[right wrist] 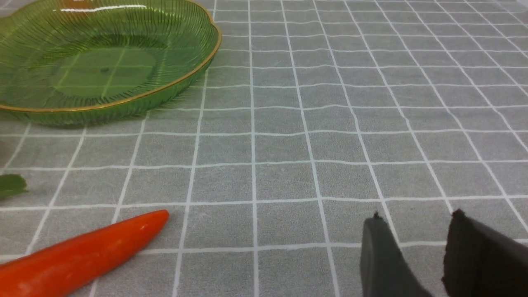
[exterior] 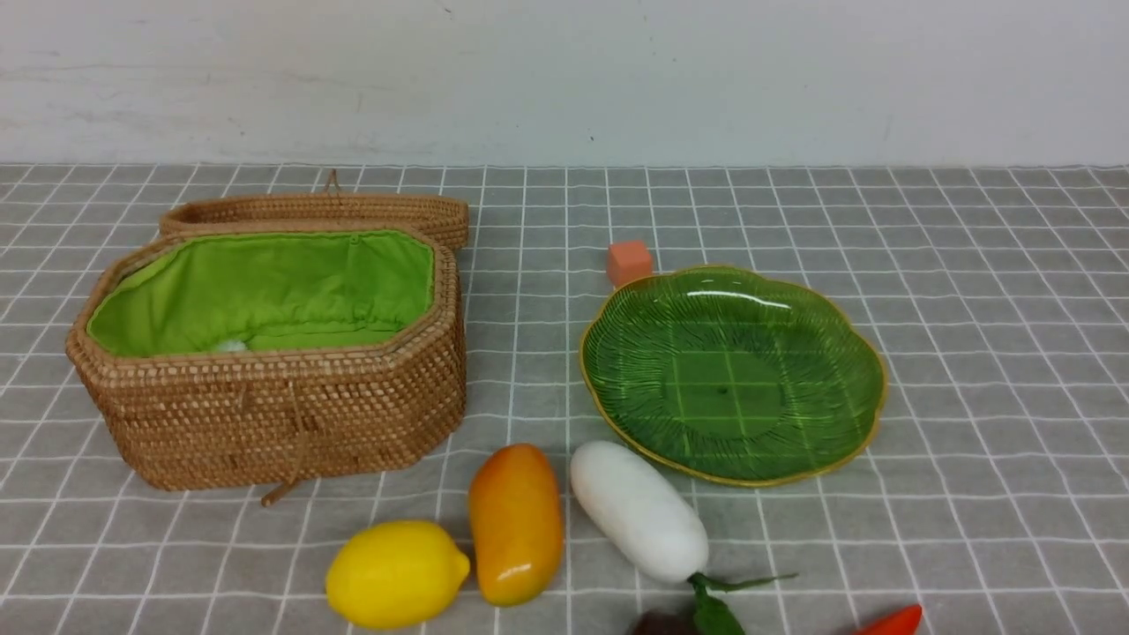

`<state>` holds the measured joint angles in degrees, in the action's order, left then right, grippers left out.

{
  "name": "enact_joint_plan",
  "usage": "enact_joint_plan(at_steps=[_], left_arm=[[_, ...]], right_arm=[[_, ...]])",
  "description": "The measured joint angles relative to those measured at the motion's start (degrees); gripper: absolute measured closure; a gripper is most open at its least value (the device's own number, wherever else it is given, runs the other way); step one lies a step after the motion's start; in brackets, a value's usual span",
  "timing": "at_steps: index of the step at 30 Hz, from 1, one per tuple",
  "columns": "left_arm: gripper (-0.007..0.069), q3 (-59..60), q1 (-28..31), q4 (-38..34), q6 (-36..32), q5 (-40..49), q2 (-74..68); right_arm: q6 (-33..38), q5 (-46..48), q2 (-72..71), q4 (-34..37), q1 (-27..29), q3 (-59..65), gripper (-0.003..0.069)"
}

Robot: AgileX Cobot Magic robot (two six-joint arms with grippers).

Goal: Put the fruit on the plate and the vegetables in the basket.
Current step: Use the left arm to grab an eggplant and put it into the left basket

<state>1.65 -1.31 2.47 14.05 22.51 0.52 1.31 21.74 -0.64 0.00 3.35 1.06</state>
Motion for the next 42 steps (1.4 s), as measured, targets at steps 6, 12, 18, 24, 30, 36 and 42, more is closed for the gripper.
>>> enact_joint_plan(at_steps=[6,12,18,24,30,36,42], left_arm=[[0.0386,0.0,0.0,-3.3,0.7,-1.7,0.0],[0.0386,0.0,0.0,-6.8,1.5,-7.7,0.0],[0.0386,0.0,0.0,-17.4,10.4,-21.6,0.0],[0.0386,0.0,0.0,-24.2,14.7,-34.5,0.0],[0.0386,-12.1,-0.1,-21.6,15.6,-17.6,-0.2],[0.0386,-27.1,-0.1,-14.9,14.7,7.0,-8.3],[0.0386,-39.3,-0.1,-4.5,9.6,33.4,-21.8]], right_arm=[[0.0,0.0,0.0,0.0,0.0,0.0,0.0418],[0.0,0.0,0.0,0.0,0.0,0.0,0.0418],[0.0,0.0,0.0,0.0,0.0,0.0,0.0418],[0.0,0.0,0.0,0.0,0.0,0.0,0.0418],[0.0,0.0,0.0,0.0,0.0,0.0,0.0418],[0.0,0.0,0.0,0.0,0.0,0.0,0.0418],[0.0,0.0,0.0,0.0,0.0,0.0,0.0418]])
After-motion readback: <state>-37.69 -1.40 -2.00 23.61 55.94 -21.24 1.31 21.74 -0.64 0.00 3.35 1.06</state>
